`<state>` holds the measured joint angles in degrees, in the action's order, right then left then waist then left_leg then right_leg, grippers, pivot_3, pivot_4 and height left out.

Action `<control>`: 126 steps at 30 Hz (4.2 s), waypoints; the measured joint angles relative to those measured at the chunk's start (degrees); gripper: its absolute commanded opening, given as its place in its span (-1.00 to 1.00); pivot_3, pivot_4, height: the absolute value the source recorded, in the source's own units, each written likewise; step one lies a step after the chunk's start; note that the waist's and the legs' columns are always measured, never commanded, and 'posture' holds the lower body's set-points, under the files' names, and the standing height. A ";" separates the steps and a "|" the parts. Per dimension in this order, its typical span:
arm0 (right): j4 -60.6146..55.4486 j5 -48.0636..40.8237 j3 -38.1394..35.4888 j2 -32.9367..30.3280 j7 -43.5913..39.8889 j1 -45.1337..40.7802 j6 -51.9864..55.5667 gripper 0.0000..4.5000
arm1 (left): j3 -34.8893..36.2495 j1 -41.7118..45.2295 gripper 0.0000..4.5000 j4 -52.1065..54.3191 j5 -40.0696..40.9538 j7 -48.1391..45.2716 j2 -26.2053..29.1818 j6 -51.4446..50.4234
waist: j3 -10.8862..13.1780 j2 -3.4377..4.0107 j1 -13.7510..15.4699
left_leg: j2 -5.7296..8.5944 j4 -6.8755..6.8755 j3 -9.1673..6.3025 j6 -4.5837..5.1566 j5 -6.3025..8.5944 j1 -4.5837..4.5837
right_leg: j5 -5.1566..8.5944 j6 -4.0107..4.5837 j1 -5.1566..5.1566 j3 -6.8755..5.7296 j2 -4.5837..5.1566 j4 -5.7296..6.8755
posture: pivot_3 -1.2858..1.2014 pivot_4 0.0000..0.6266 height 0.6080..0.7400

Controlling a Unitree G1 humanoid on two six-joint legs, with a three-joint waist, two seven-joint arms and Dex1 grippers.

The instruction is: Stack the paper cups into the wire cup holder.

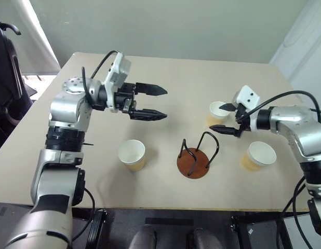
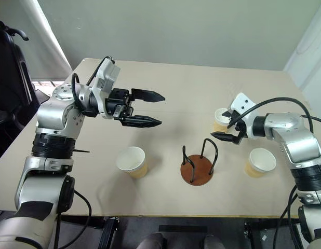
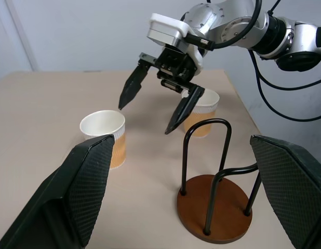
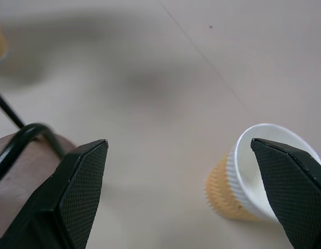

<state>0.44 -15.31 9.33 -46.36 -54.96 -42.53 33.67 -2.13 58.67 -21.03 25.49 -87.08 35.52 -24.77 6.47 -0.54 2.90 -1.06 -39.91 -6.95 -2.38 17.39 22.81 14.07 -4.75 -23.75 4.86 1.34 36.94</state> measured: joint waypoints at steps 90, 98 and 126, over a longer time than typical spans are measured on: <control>-31.22 -24.43 -10.15 -5.71 -2.46 -11.48 35.91 -0.98 | -1.32 1.54 1.00 -8.37 -3.27 -2.84 1.21 6.57 | 0.02 0.03 -0.13 | -0.06 0.79 0.00 -0.15 -0.09 0.04 | 0.01 0.18 -0.21 -0.01 0.00 -0.51 | 0.03 -0.52 1.00; -34.85 -28.59 -11.34 -11.26 -2.48 -6.34 36.76 -0.98 | -1.52 2.71 1.00 -9.53 -3.46 -2.99 0.78 7.67 | 0.02 0.02 -0.13 | -0.07 0.80 0.01 -0.15 -0.09 0.04 | 0.01 0.18 -0.20 0.00 0.00 -0.51 | 0.03 -0.52 1.00; -39.26 -32.81 -9.74 -15.04 -1.49 0.29 30.41 -0.98 | -26.03 0.39 1.00 7.40 20.62 -3.41 23.07 2.66 | 0.01 0.02 -0.55 | -0.08 0.77 -0.02 -0.14 -0.09 0.03 | 0.02 0.18 -0.25 -0.02 0.00 -0.32 | 0.03 -0.52 1.00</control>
<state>-38.82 -48.12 -0.42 -61.40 -56.45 -42.25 64.09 -28.16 59.06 -13.63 46.12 -90.49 58.59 -22.11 6.48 -0.51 2.35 -1.14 -39.14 -6.97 -2.52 17.30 22.84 14.09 -4.57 -24.00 4.84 1.35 36.62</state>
